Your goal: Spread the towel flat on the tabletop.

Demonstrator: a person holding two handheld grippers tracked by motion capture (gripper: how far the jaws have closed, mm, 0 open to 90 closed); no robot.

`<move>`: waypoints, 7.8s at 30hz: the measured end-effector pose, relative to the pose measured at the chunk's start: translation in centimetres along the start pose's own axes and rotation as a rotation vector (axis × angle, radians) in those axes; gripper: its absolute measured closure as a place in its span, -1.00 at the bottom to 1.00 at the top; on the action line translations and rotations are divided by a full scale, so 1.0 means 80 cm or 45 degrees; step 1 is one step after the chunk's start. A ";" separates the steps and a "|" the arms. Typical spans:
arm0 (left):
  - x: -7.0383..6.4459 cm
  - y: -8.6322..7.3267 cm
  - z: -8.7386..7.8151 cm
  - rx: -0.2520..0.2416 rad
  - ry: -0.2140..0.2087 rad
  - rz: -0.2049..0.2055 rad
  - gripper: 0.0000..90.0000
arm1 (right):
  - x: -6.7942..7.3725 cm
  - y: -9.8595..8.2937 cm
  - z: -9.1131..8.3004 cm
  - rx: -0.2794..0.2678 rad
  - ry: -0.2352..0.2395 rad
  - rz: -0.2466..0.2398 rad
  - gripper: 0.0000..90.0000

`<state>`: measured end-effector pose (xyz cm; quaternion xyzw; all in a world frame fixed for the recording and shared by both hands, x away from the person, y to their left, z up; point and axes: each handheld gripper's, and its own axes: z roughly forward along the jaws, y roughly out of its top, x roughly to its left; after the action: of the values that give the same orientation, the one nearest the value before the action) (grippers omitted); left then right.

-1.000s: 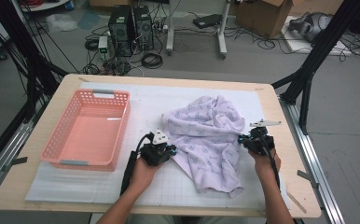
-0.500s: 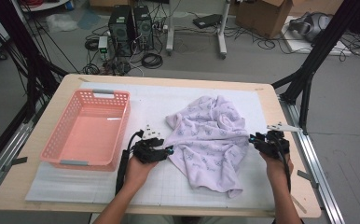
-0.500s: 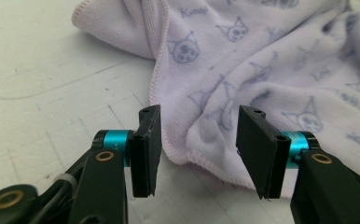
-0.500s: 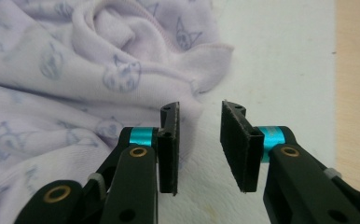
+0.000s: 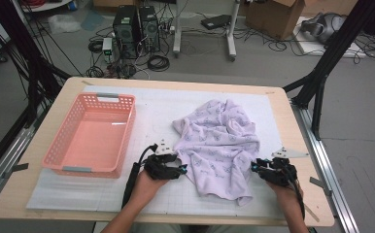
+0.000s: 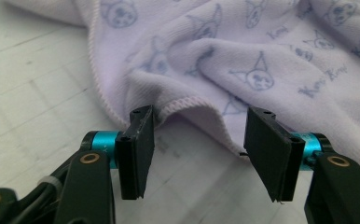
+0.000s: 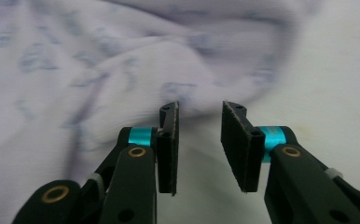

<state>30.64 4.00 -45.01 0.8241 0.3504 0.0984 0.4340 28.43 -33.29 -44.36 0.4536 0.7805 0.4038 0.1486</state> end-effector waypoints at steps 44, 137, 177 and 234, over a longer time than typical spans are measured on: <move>0.039 -0.009 -0.050 -0.184 0.067 -0.100 -0.06 | -0.028 -0.011 -0.063 -0.125 -0.307 -0.007 0.39; 0.011 -0.061 -0.090 -0.113 0.097 -0.068 0.88 | 0.021 -0.047 -0.062 0.087 -0.014 -0.081 0.89; -0.080 -0.126 -0.151 -0.182 0.036 -0.104 -0.01 | 0.086 -0.136 -0.185 -0.107 -0.230 0.134 0.43; -0.015 -0.063 -0.080 -0.030 -0.031 -0.033 0.93 | 0.017 -0.074 -0.092 0.026 -0.036 -0.014 0.89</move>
<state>24.32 9.26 -44.89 0.8155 0.3545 0.0870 0.4491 19.80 -37.37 -44.09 0.4566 0.7847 0.3886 0.1573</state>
